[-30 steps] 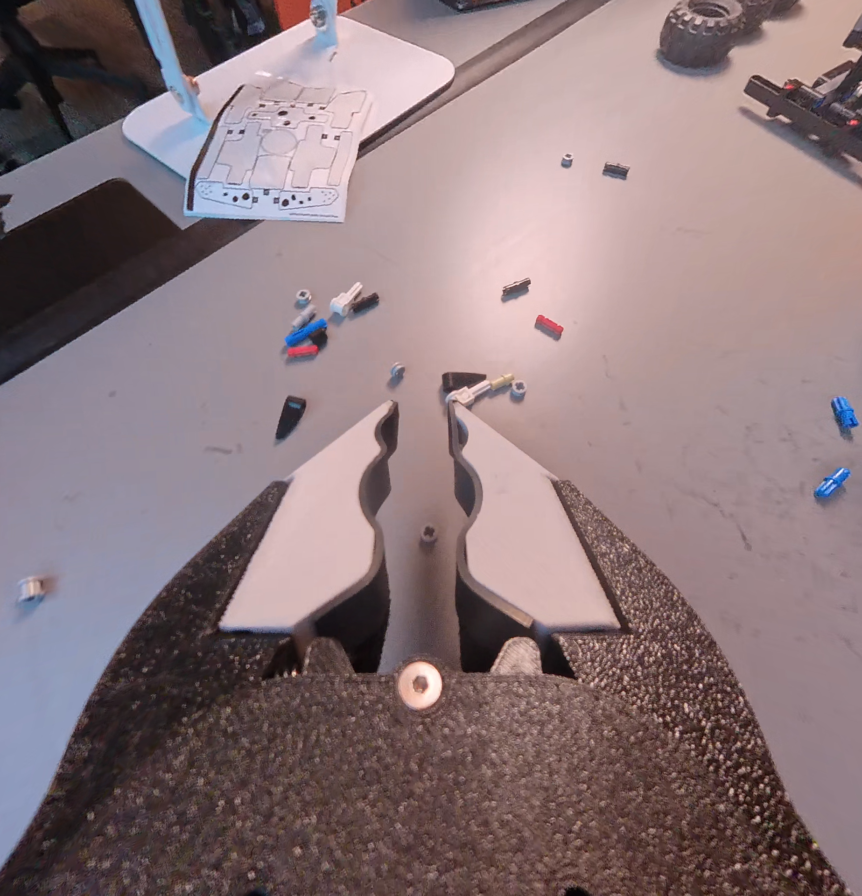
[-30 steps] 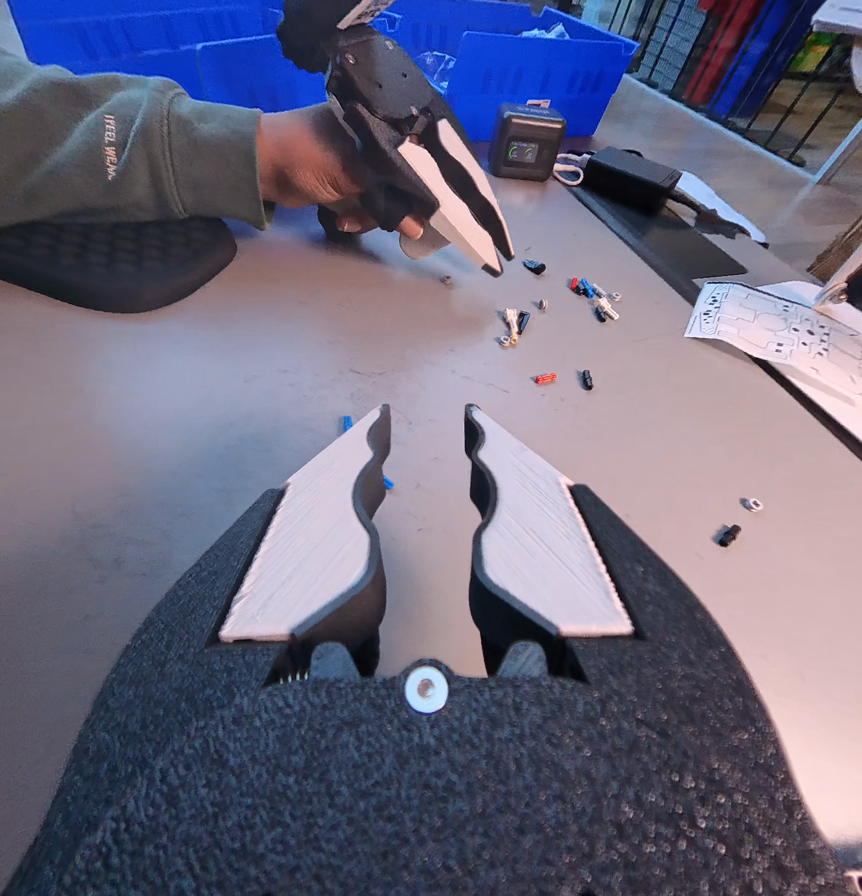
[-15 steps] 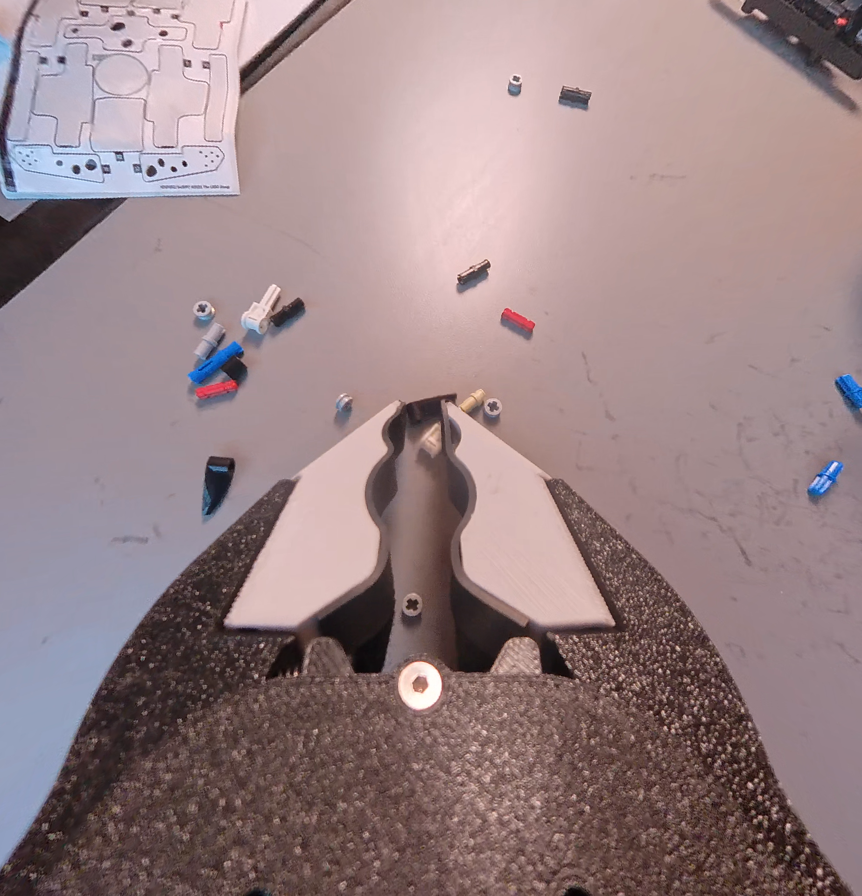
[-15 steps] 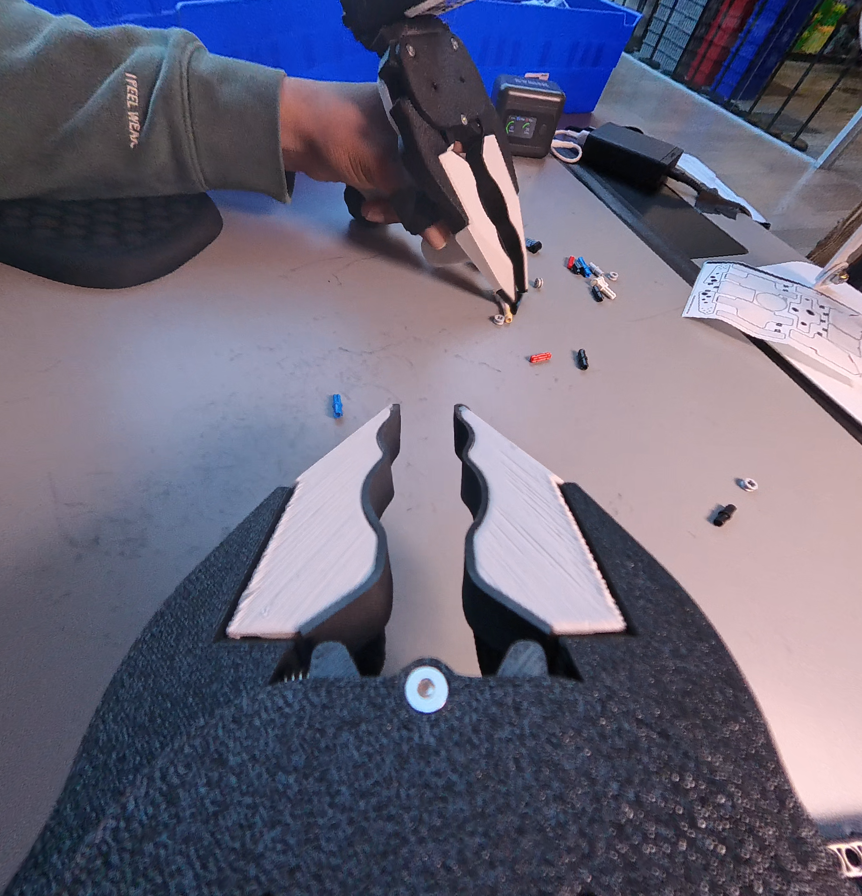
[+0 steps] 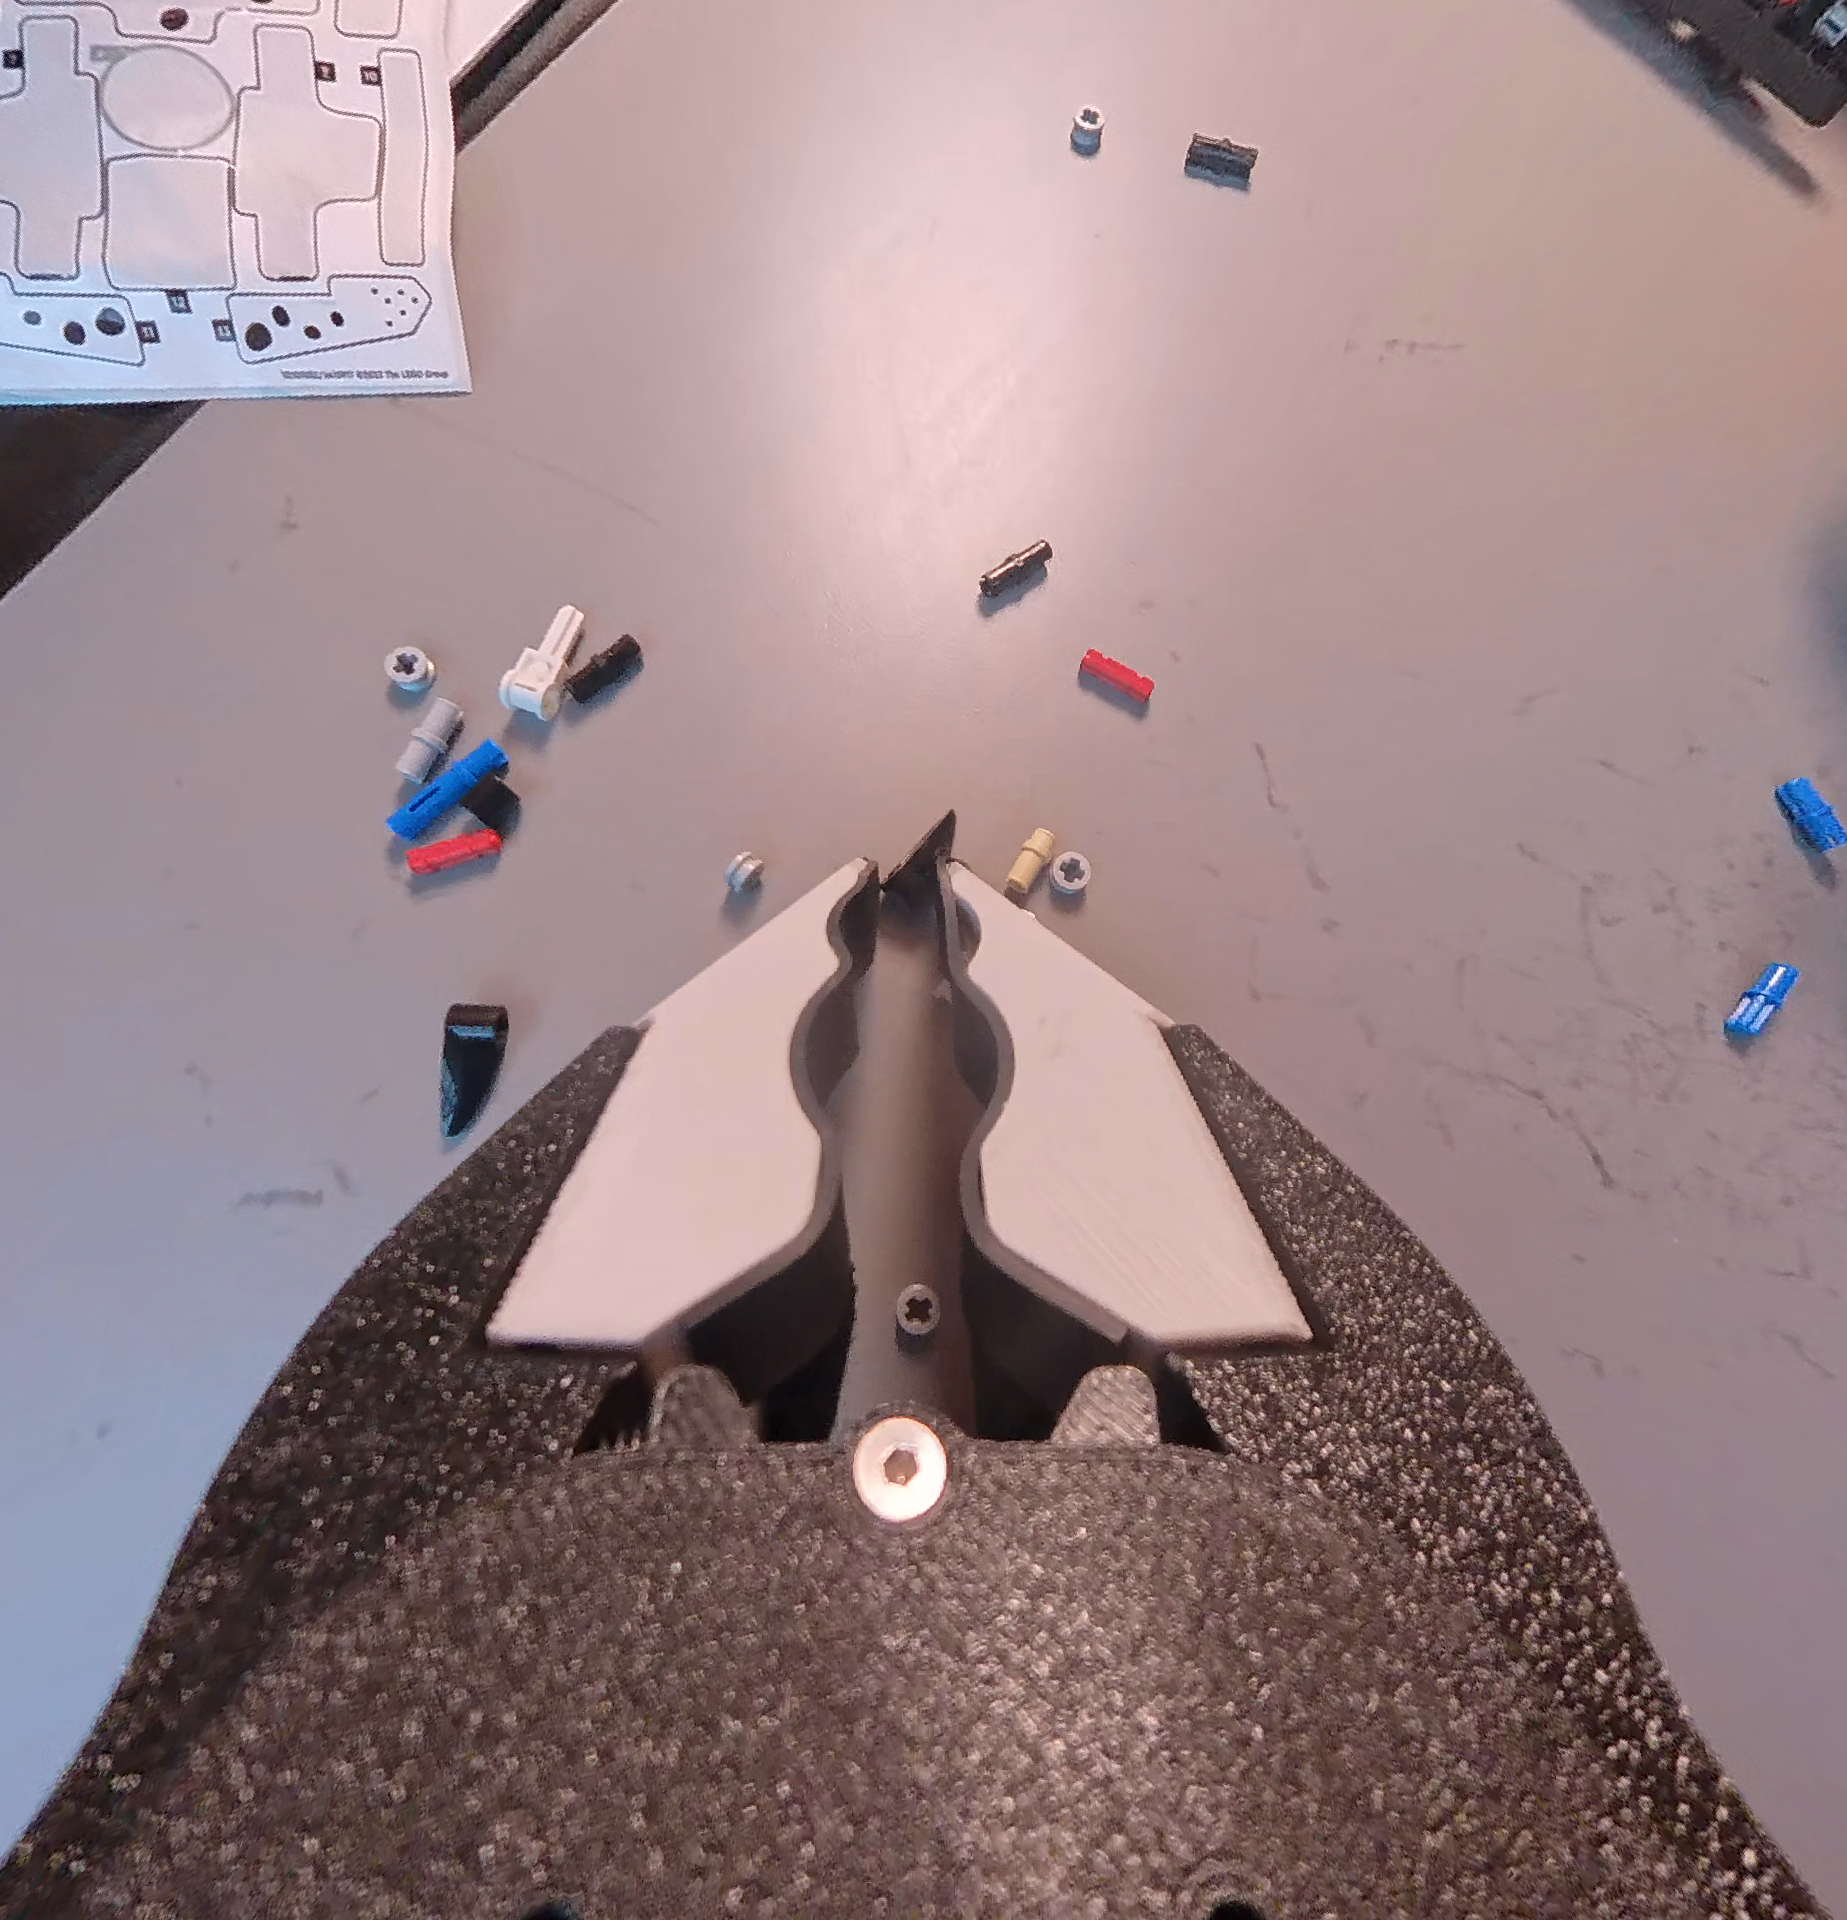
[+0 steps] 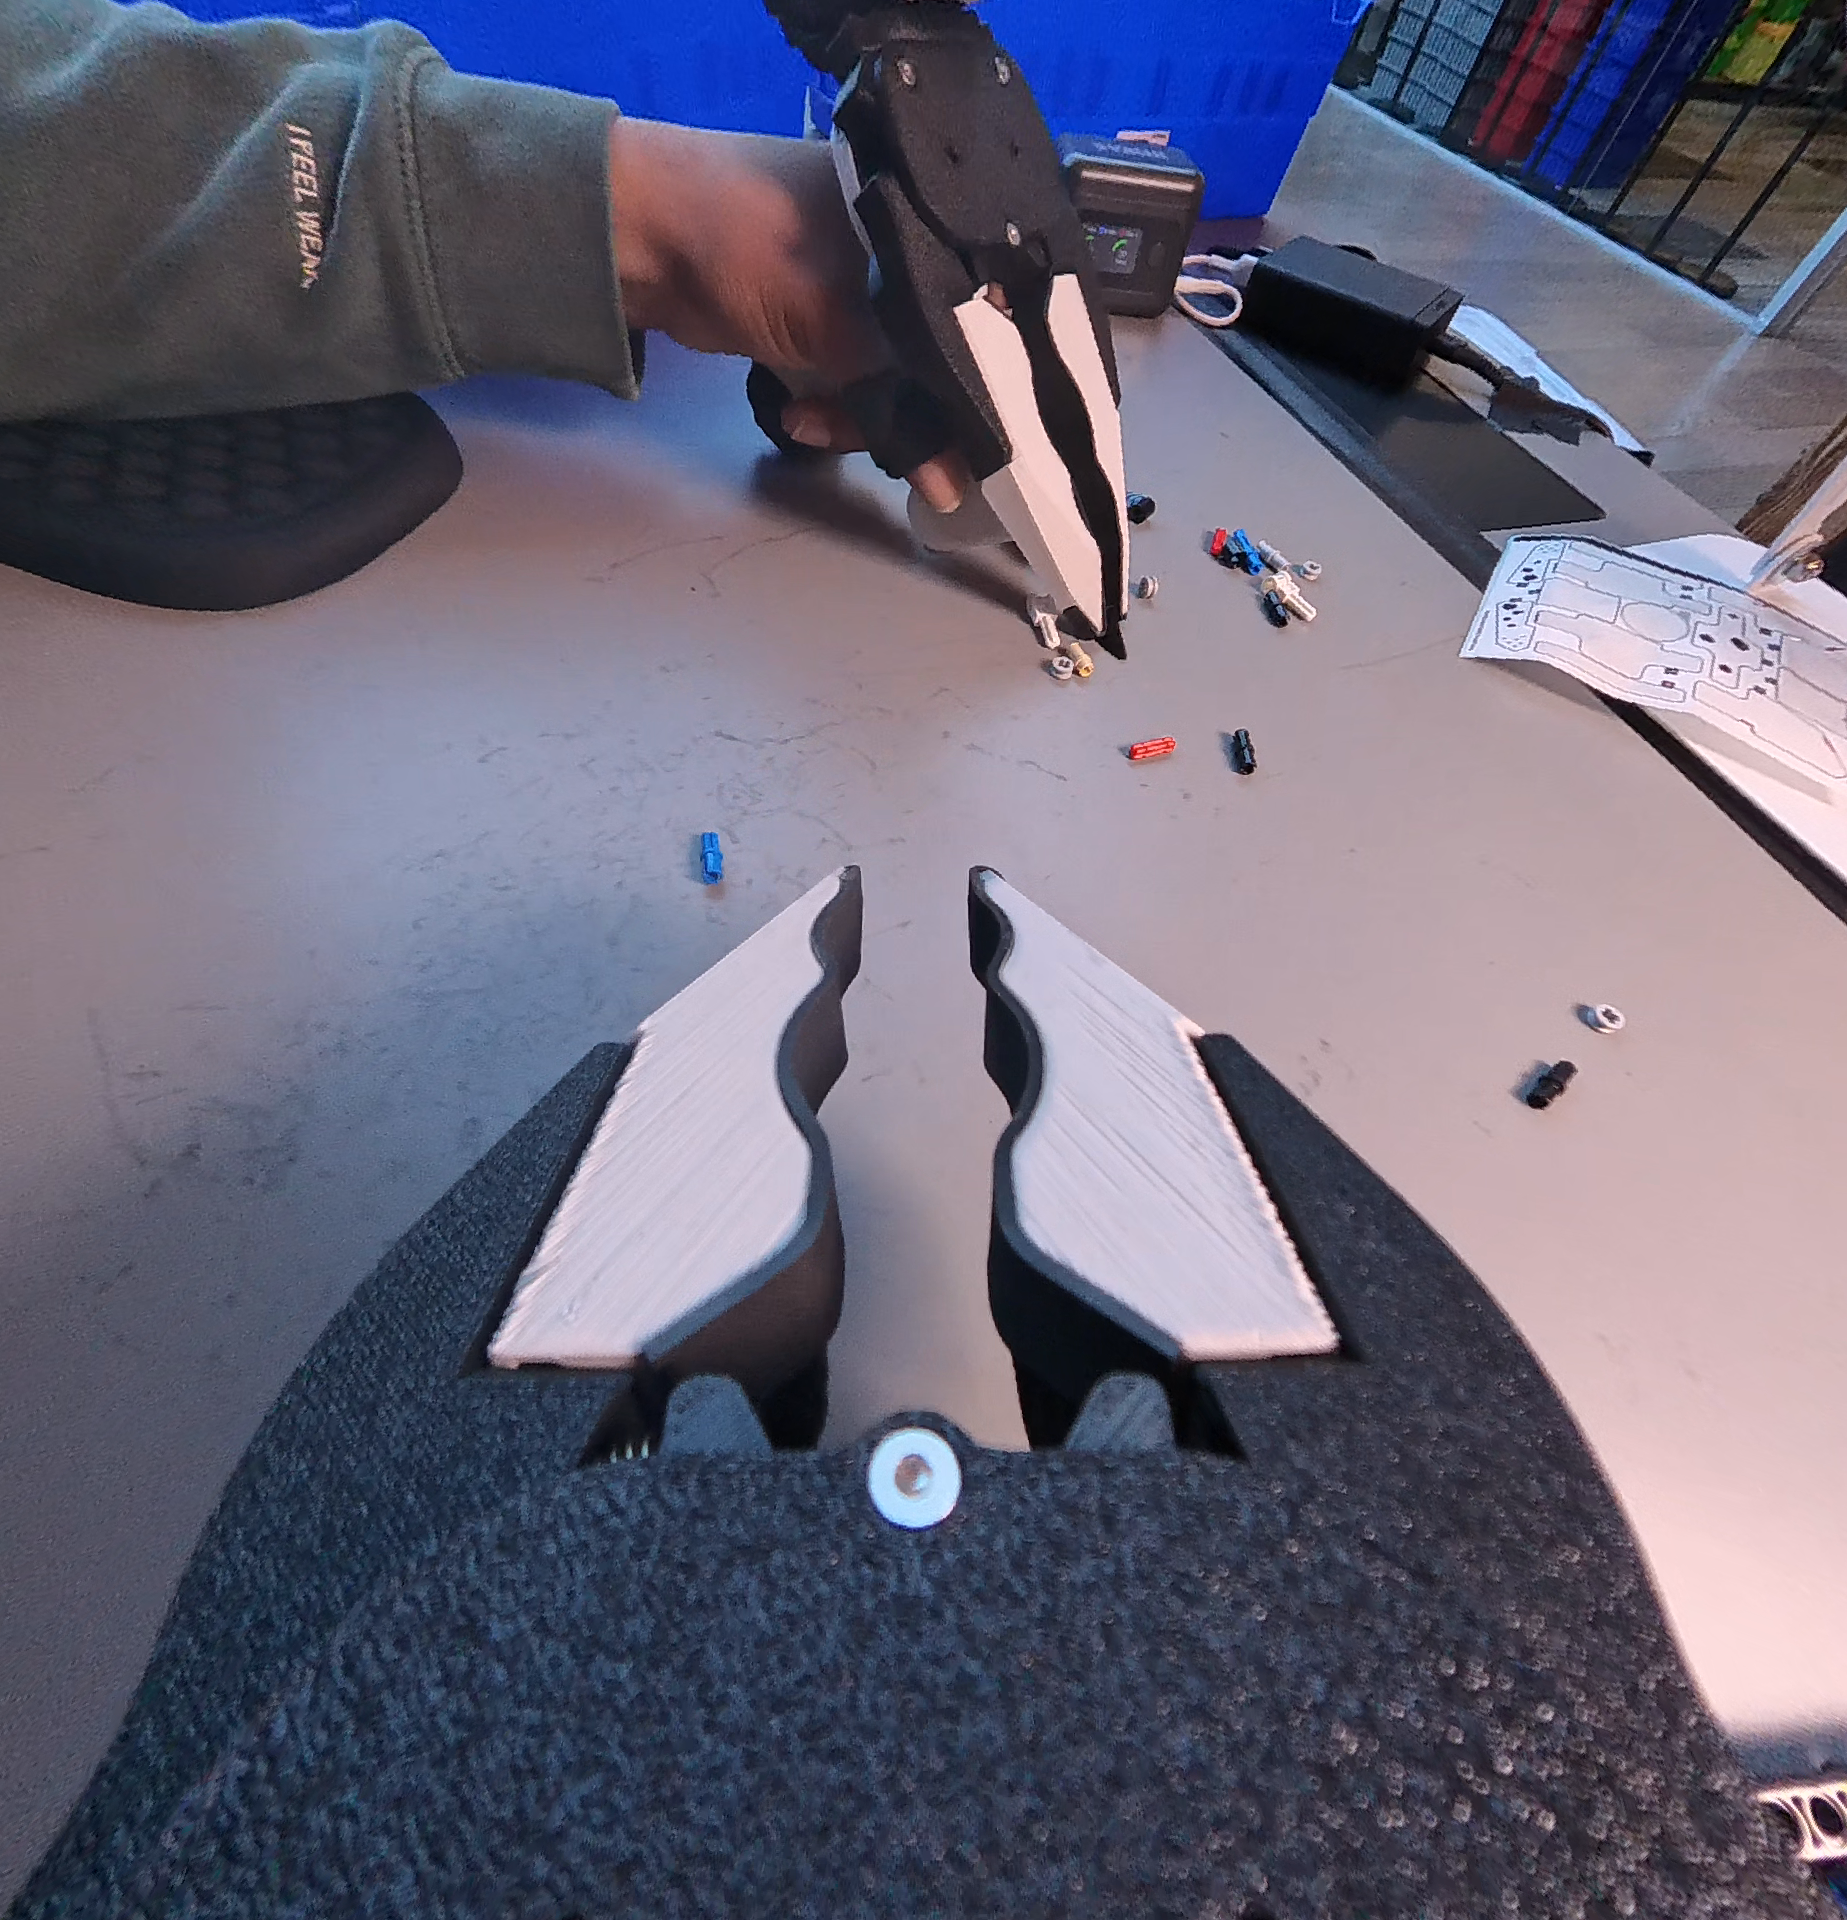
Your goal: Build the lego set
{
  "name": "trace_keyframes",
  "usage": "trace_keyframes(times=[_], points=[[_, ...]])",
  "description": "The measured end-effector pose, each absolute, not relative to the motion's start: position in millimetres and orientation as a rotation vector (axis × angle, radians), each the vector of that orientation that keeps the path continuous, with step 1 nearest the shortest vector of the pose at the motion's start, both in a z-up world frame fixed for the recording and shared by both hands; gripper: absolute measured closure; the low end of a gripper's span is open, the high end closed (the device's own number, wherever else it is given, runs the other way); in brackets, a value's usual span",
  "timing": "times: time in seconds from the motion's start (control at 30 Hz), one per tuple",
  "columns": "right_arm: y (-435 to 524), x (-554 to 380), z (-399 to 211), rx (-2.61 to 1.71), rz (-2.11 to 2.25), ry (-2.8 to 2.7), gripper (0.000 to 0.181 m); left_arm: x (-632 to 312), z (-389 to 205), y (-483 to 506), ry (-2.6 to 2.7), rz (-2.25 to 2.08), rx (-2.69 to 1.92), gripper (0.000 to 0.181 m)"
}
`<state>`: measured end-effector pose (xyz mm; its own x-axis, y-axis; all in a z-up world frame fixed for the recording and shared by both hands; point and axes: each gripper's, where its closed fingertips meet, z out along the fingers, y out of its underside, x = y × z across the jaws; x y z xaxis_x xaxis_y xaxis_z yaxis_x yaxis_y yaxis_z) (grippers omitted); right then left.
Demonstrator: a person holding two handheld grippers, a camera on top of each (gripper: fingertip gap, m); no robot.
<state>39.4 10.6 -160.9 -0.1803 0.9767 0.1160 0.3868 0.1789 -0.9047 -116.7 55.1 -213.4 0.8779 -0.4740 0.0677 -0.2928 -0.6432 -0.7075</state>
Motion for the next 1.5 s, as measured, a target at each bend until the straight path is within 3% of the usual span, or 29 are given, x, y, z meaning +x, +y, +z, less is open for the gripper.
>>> trace_keyframes(times=[0.3,0.6,0.67,0.83,0.97,1.1,1.17,1.27,1.4,1.5], points=[[18,40,-157,-1.304,0.954,-1.658,0.163,-76,-182,20,0.660,-0.453,-2.231,0.171],[31,40,-159,-1.352,0.903,-1.606,0.162,-20,-214,-20,0.933,-0.415,-2.248,0.171],[35,41,-160,-1.369,0.880,-1.599,0.161,-21,-210,-21,0.923,-0.451,-2.234,0.163],[37,42,-160,-1.372,0.862,-1.597,0.161,-95,-160,21,0.390,-0.411,-2.064,0.155],[33,41,-162,-1.362,0.868,-1.623,0.161,-185,-179,42,0.043,-0.181,-2.146,0.156],[31,41,-163,-1.349,0.866,-1.636,0.161,-200,-200,56,0.109,-0.086,-2.246,0.153],[31,42,-162,-1.344,0.861,-1.636,0.161,-200,-208,61,0.153,-0.067,-2.289,0.156],[32,42,-162,-1.345,0.860,-1.637,0.161,-199,-214,64,0.198,-0.060,-2.325,0.174],[33,43,-162,-1.339,0.847,-1.637,0.161,-187,-207,60,0.203,-0.141,-2.315,0.175],[34,43,-160,-1.331,0.835,-1.630,0.161,-114,-174,40,0.405,-0.460,-2.199,0.175]])
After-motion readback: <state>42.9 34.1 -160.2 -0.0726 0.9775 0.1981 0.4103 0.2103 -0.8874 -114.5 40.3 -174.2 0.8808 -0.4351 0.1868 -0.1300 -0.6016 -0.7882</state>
